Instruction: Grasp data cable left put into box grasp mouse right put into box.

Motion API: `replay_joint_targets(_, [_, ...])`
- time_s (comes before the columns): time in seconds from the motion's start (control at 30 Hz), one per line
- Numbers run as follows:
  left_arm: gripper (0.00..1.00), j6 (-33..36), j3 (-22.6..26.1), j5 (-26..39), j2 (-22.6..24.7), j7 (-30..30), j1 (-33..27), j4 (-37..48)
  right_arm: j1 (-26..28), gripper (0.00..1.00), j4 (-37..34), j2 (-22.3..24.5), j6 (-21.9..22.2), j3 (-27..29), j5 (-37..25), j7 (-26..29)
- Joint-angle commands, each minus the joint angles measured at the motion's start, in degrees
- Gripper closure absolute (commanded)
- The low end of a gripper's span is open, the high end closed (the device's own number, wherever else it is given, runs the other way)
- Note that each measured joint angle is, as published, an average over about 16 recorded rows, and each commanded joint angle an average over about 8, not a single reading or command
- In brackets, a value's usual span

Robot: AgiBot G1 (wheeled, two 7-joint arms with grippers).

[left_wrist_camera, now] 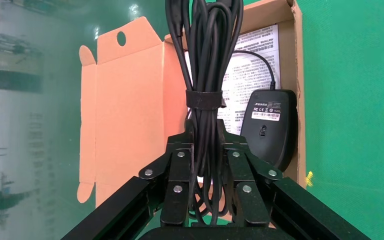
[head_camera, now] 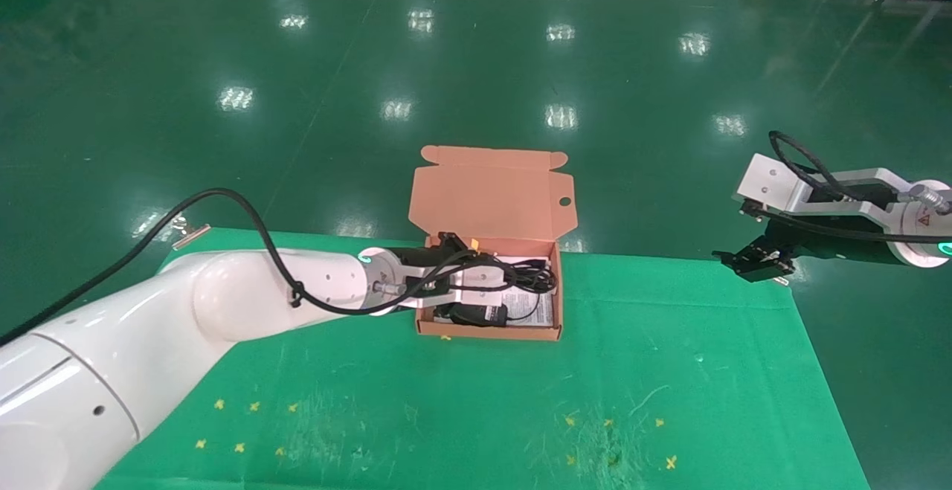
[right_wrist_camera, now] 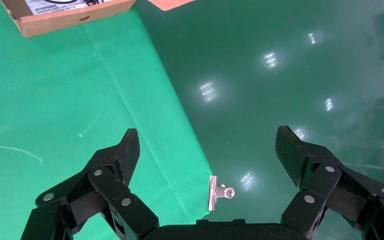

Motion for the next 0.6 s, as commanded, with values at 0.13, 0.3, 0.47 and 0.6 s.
replay_joint_targets(0.13, [0.00, 0.0, -0.3, 0.3, 0.0, 0.1, 0.0, -0.1, 0.0, 0.00, -0.2, -0.1, 0.0, 0.0, 0.1, -0.2])
replay_joint_targets(0.3, [0.00, 0.0, -0.5, 0.5, -0.2, 0.1, 0.1, -0.4, 0.0, 0.00, -0.4, -0.2, 0.0, 0.1, 0.2, -0.3])
replay_joint_targets(0.47, [0.00, 0.0, -0.6, 0.3, -1.3, 0.1, 0.1, -1.8, 0.0, 0.00, -0.4, -0.2, 0.1, 0.1, 0.3, -0.3])
replay_joint_targets(0.6, [0.00, -0.3, -0.6, 0.0, -2.1, -0.2, -0.4, -3.3, 0.5, 0.00, -0.4, -0.2, 0.4, 0.4, 0.3, -0.3])
